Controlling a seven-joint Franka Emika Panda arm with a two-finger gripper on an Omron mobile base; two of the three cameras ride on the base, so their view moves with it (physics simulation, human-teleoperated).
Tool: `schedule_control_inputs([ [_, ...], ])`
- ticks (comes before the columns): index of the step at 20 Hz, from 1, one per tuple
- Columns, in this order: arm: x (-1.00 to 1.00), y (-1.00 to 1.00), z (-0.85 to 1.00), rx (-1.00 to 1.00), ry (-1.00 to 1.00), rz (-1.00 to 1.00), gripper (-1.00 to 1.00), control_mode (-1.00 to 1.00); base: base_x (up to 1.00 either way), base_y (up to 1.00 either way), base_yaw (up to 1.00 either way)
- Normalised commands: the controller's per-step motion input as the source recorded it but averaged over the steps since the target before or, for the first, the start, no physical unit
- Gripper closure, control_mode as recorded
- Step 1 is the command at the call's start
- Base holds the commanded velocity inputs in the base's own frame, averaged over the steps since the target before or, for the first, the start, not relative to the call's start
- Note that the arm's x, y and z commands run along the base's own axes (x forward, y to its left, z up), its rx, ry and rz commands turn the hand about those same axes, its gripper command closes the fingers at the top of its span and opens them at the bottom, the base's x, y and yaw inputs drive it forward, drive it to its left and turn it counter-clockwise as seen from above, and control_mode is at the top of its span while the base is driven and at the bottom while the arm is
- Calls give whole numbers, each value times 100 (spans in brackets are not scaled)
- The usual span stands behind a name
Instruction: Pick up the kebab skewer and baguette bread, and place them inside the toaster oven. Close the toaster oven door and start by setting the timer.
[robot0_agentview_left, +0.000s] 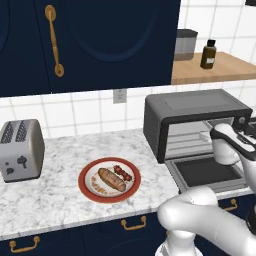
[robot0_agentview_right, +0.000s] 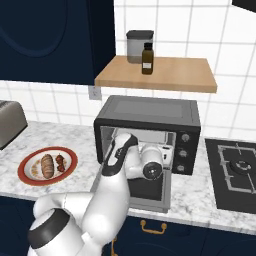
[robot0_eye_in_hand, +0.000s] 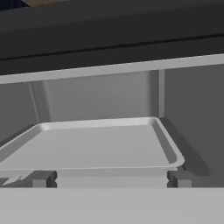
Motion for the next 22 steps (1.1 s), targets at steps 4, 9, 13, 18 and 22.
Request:
schedule_control_inputs([
  [4,19,4,0,0,0,0,-100,-100,0,0,0],
  [9,7,27,-10,0,0,0,-100,-100,0,0,0],
  [13,30,7,0,0,0,0,-100,-100,0,0,0],
  [18,36,2,-17,0,0,0,-100,-100,0,0,0],
  [22,18,1,-33,0,0,0,-100,-100,0,0,0],
])
